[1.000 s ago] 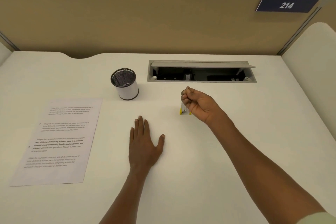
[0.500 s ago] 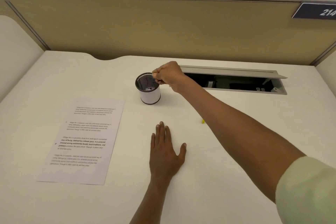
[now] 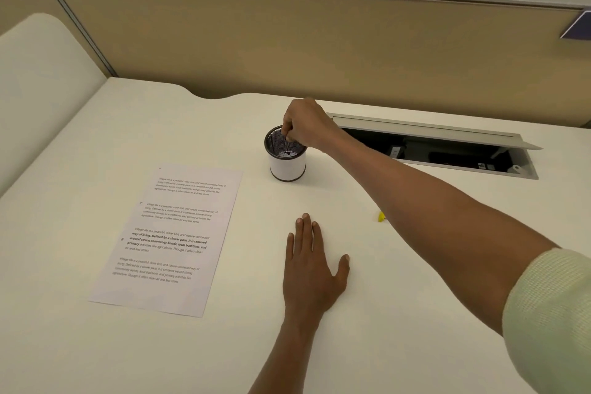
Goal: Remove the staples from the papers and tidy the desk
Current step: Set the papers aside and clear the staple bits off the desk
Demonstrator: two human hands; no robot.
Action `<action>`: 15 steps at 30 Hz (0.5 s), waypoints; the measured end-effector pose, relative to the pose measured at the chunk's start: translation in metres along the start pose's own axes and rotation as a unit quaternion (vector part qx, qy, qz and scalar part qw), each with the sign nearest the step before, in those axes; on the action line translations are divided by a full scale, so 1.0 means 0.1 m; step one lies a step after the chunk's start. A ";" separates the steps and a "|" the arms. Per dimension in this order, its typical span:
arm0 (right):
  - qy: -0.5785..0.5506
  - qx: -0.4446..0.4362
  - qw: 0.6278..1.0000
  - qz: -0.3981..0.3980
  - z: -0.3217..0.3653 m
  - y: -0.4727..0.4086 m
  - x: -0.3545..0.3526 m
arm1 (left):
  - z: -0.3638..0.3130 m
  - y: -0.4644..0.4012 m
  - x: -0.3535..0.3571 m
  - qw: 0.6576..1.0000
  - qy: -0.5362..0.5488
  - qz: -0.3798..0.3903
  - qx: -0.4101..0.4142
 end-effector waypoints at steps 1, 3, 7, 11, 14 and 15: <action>0.004 -0.008 1.000 -0.001 0.01 0.01 -0.02 | 0.00 0.00 0.00 1.000 0.000 0.000 0.000; 0.007 -0.022 1.000 -0.009 0.01 0.02 -0.04 | 0.00 0.00 0.00 1.000 -0.002 0.002 0.001; 0.008 -0.036 0.999 0.014 -0.02 0.01 0.02 | 0.00 0.00 0.00 1.000 -0.004 0.005 0.001; 0.031 -0.056 0.998 -0.004 -0.04 0.03 0.05 | 0.00 0.00 0.01 1.000 -0.003 0.003 0.002; 0.017 -0.058 0.998 -0.018 -0.07 0.01 0.07 | 0.01 0.00 0.00 1.000 -0.011 0.011 0.000; -0.006 -0.056 0.998 -0.015 -0.08 0.01 0.07 | 0.01 0.00 0.00 1.000 -0.012 0.012 -0.001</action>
Point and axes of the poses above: each hand's wrist, its own y-axis away from the middle knuckle, its own x-axis out of the palm, z = x × y, the point moved 1 cm from there along -y, towards the middle knuckle, and after that the axes turned 8 degrees about -x, right-handed, at the moved point
